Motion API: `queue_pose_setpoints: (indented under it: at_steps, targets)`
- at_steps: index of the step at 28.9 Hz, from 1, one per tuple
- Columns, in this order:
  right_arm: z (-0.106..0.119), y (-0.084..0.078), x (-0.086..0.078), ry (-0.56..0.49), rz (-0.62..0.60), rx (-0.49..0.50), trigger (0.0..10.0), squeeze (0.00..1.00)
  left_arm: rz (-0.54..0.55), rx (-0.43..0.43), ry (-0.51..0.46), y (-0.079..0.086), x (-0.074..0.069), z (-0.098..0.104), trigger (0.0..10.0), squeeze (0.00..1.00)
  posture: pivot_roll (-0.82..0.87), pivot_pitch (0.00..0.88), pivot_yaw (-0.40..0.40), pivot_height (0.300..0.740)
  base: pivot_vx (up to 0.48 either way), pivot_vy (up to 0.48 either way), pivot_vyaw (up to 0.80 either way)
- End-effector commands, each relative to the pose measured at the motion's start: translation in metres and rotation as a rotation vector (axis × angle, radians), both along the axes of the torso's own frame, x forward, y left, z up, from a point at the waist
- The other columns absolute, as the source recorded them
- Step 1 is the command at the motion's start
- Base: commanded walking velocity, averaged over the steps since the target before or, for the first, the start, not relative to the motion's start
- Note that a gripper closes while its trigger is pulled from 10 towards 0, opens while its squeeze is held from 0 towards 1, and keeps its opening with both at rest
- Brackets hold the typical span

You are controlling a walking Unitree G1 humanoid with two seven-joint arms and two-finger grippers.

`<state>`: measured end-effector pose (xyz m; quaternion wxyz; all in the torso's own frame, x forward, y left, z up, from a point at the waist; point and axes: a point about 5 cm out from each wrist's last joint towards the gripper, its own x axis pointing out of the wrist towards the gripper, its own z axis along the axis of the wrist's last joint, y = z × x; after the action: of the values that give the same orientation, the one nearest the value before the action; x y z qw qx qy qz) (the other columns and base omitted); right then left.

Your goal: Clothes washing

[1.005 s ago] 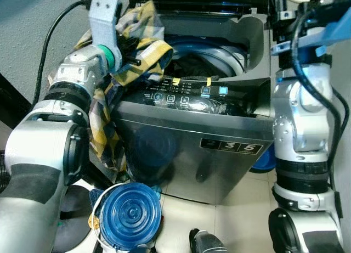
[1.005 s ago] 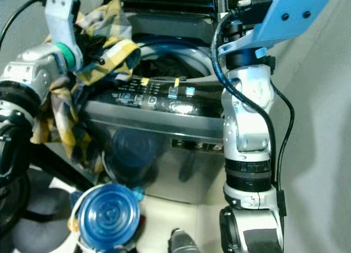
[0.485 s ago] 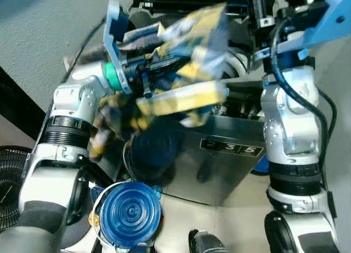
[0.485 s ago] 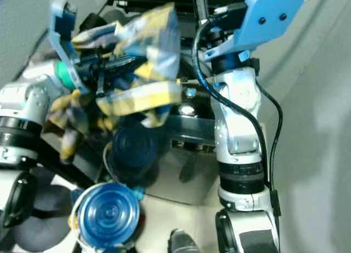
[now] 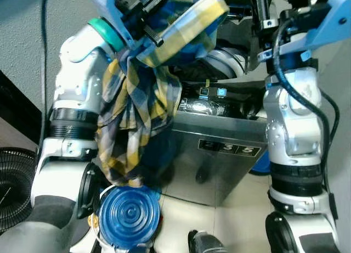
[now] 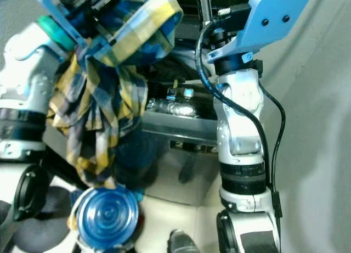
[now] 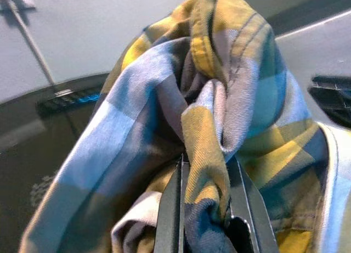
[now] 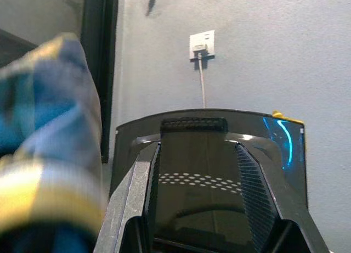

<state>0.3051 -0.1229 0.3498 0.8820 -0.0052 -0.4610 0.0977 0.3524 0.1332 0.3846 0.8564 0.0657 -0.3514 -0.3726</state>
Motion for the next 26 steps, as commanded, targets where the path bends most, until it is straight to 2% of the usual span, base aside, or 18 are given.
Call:
queue_pose_setpoints:
  at_steps: [1, 2, 3, 5, 6, 8, 9, 15, 16, 17, 19, 21, 23, 25, 26]
  targets:
    - [0.000, 0.002, -0.003, -0.008, 0.011, -0.001, 10.0, 0.00, 0.093, -0.034, -0.019, 0.021, 0.007, 0.005, 10.0, 0.00, 0.02, 0.080, 0.098, 0.740, 0.000, 0.000, 0.00]
    - [0.000, 0.003, -0.003, -0.010, 0.013, -0.001, 10.0, 0.00, 0.156, -0.025, -0.016, 0.029, 0.015, 0.003, 10.0, 0.00, 0.02, 0.080, 0.098, 0.740, 0.000, 0.000, 0.00]
    - [0.000, 0.003, -0.003, -0.010, 0.013, -0.001, 10.0, 0.00, 0.156, -0.025, -0.016, 0.029, 0.015, 0.003, 10.0, 0.00, 0.02, 0.080, 0.098, 0.740, 0.000, 0.000, 0.00]
    - [0.001, 0.002, -0.004, -0.017, 0.009, 0.000, 10.0, 0.00, 0.476, 0.041, -0.076, 0.054, 0.030, 0.007, 10.0, 0.00, 0.01, 0.086, 0.099, 0.740, 0.000, 0.000, 0.00]
    - [0.001, 0.002, -0.004, -0.017, 0.009, 0.000, 10.0, 0.00, 0.476, 0.041, -0.076, 0.054, 0.030, 0.007, 10.0, 0.00, 0.01, 0.086, 0.099, 0.740, 0.000, 0.000, 0.00]
    - [0.002, 0.000, -0.005, -0.019, 0.001, -0.002, 10.0, 0.00, 0.664, 0.117, -0.145, 0.066, 0.034, 0.014, 10.0, 0.00, 0.00, 0.095, 0.100, 0.740, 0.000, 0.000, 0.00]
    - [0.002, -0.001, -0.006, -0.018, -0.002, -0.006, 10.0, 0.00, 0.701, 0.155, -0.154, 0.065, 0.036, 0.020, 10.0, 0.00, -0.01, 0.104, 0.104, 0.740, 0.000, 0.000, 0.00]
    - [0.001, -0.003, -0.007, -0.016, -0.013, -0.009, 10.0, 0.00, 0.716, 0.194, -0.147, 0.053, 0.039, 0.037, 10.0, 0.00, -0.02, 0.113, 0.120, 0.740, 0.000, 0.000, 0.00]
    - [0.001, -0.004, -0.009, -0.017, -0.026, -0.002, 10.0, 0.00, 0.722, 0.210, -0.168, 0.035, 0.040, 0.052, 10.0, 0.00, -0.03, 0.124, 0.141, 0.740, 0.000, 0.000, 0.00]
    - [0.000, -0.004, -0.011, -0.017, -0.031, 0.000, 10.0, 0.00, 0.721, 0.249, -0.192, 0.022, 0.040, 0.056, 10.0, 0.00, -0.04, 0.129, 0.146, 0.740, 0.000, 0.000, 0.00]
    - [-0.001, -0.005, -0.012, -0.016, -0.038, 0.001, 10.0, 0.00, 0.728, 0.298, -0.231, 0.010, 0.041, 0.057, 10.0, 0.00, -0.05, 0.132, 0.148, 0.740, 0.000, 0.000, 0.00]
    - [-0.001, -0.006, -0.013, -0.013, -0.044, -0.001, 10.0, 0.00, 0.677, 0.308, -0.231, -0.005, 0.042, 0.054, 10.0, 0.00, -0.05, 0.137, 0.150, 0.740, 0.000, 0.000, 0.00]
    - [-0.002, -0.009, -0.015, -0.009, -0.056, -0.003, 10.0, 0.00, 0.553, 0.358, -0.123, -0.023, 0.050, 0.028, 10.0, 0.00, -0.06, 0.147, 0.155, 0.740, 0.000, 0.000, 0.00]
    - [-0.002, -0.010, -0.016, -0.007, -0.063, -0.003, 10.0, 0.00, 0.430, 0.413, 0.074, -0.029, 0.059, -0.008, 10.0, 0.00, -0.07, 0.157, 0.156, 0.740, 0.000, 0.000, 0.00]
    - [-0.002, -0.010, -0.016, -0.005, -0.064, -0.003, 10.0, 0.00, 0.405, 0.400, 0.213, -0.026, 0.065, -0.028, 10.0, 0.00, -0.07, 0.159, 0.156, 0.740, 0.000, 0.000, 0.00]
